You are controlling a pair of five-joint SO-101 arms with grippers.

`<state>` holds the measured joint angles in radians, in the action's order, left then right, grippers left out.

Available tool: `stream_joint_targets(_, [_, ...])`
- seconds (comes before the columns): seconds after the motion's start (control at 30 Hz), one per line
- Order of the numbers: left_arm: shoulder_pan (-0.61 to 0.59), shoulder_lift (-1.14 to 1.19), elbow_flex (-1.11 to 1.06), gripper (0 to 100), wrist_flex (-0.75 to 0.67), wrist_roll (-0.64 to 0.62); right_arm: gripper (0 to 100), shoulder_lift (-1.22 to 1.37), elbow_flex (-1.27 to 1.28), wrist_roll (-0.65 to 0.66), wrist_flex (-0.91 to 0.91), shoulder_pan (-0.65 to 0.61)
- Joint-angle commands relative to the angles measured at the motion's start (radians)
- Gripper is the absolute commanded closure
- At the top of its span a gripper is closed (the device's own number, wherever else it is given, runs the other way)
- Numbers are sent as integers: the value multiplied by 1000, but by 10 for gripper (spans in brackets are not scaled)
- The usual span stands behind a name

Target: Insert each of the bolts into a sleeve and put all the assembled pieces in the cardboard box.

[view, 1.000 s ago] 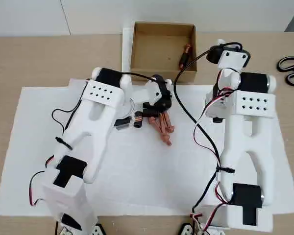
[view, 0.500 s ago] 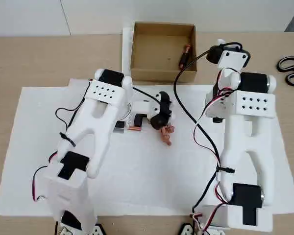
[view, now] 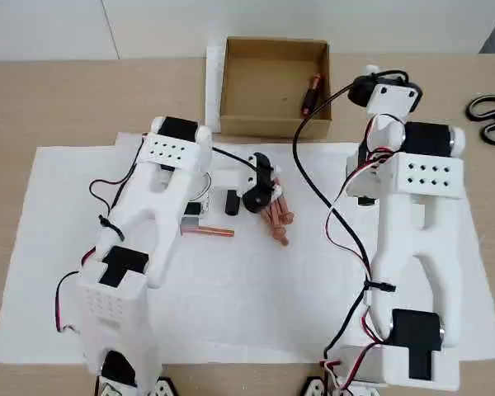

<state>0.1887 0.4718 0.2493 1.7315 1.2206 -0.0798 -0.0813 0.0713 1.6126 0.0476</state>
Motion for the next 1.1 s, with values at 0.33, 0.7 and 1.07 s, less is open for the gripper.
stream_joint_targets(0.33, [-8, -15, 432, 935, 23, -907, 995, -47, -6, 6, -19, 8])
stream_joint_targets(0.7, [18, -164, 203, 981, 21, -1603, 995, -53, -11, 8, -19, 8])
stream_joint_targets(1.07, [5, -146, -85, 765, 20, -1993, 995, -51, -11, 8, -18, 4])
